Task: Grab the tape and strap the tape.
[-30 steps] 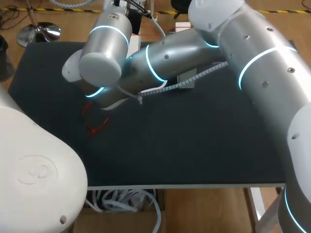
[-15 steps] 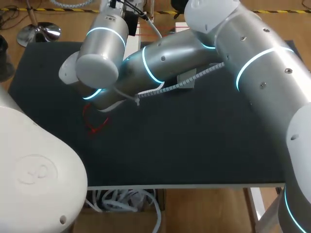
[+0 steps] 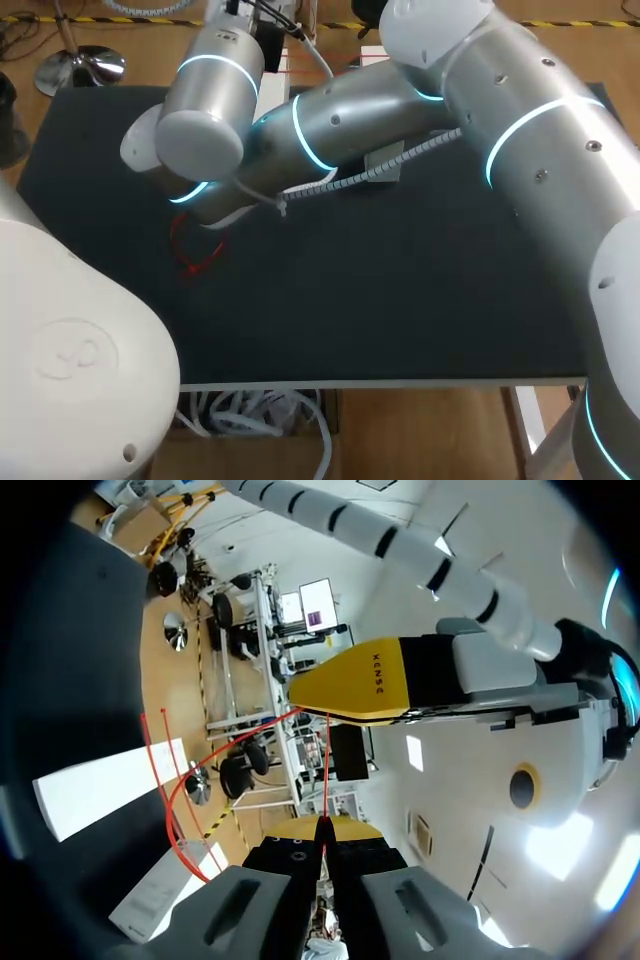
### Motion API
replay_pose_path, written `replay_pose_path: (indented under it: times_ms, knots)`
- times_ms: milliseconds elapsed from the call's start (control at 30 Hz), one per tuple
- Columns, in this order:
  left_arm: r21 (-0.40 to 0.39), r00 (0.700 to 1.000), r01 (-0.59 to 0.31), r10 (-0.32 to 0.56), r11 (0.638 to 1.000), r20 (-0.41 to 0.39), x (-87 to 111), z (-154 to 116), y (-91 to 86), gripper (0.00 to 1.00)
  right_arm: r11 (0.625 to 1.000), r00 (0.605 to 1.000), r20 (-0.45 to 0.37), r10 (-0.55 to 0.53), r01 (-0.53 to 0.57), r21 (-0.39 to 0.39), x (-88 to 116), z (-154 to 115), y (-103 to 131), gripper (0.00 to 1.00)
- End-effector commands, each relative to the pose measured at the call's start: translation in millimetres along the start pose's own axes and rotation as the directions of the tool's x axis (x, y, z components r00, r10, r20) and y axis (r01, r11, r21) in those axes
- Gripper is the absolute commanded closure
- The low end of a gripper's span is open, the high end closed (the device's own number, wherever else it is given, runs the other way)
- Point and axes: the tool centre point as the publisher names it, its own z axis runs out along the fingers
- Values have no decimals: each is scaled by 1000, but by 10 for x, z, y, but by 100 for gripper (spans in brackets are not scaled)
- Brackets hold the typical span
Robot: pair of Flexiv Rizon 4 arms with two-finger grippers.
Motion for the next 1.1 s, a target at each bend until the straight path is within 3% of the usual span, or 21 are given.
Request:
replay_pose_path:
  times_ms: [33, 1100]
  knots:
    - [-3, 1000, 1, -1, 1000, -3, -5, -13, -8, 100, 1000, 1000, -3, -6, 6, -8, -18, 10, 31, 100]
    - [-3, 1000, 1, -1, 1000, -3, -5, -13, -8, 100, 998, 999, -35, -17, 15, -59, 34, -59, 185, 100]
